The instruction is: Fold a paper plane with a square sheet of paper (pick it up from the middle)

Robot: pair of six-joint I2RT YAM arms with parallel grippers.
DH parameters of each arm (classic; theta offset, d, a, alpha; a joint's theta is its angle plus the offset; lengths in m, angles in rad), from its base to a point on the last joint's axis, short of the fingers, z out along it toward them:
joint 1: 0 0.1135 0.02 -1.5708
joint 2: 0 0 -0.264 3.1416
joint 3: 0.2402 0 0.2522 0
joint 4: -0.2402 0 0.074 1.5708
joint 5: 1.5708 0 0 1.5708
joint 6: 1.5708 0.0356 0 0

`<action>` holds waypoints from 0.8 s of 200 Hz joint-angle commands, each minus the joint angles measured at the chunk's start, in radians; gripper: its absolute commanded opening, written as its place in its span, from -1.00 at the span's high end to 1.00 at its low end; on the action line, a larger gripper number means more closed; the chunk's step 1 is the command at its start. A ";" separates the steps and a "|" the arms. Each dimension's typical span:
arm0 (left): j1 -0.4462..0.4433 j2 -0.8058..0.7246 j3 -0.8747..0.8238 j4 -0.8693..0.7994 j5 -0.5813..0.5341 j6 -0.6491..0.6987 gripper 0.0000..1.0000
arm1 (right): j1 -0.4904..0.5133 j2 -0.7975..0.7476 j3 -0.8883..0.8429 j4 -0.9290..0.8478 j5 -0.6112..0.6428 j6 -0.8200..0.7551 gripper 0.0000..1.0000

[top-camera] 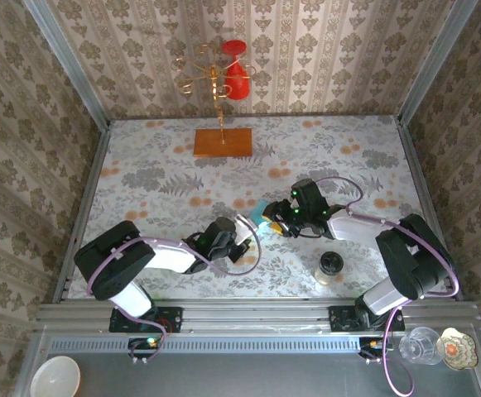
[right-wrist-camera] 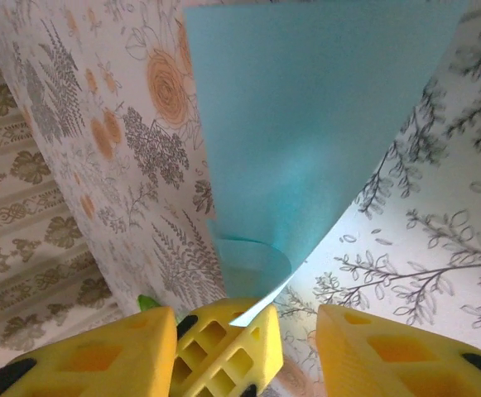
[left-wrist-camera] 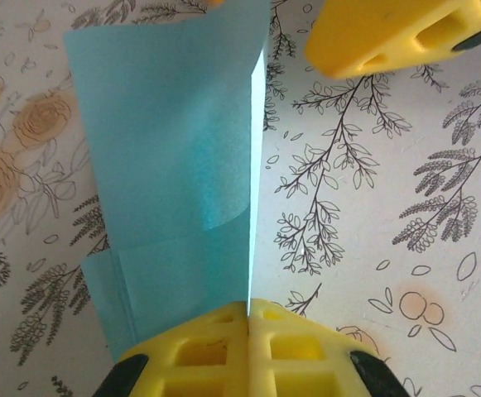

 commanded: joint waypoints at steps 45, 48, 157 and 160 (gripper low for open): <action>0.119 -0.026 0.102 -0.209 0.292 -0.328 1.00 | -0.015 -0.076 0.028 -0.147 0.131 -0.297 -0.17; 0.122 -0.024 0.106 -0.214 0.306 -0.339 1.00 | -0.015 -0.079 0.026 -0.145 0.132 -0.309 -0.17; 0.268 0.099 0.172 -0.156 0.628 -0.740 1.00 | 0.053 0.008 0.045 -0.057 0.096 -0.529 -0.41; 0.270 0.103 0.170 -0.149 0.651 -0.753 1.00 | 0.053 0.014 0.047 -0.054 0.095 -0.529 -0.41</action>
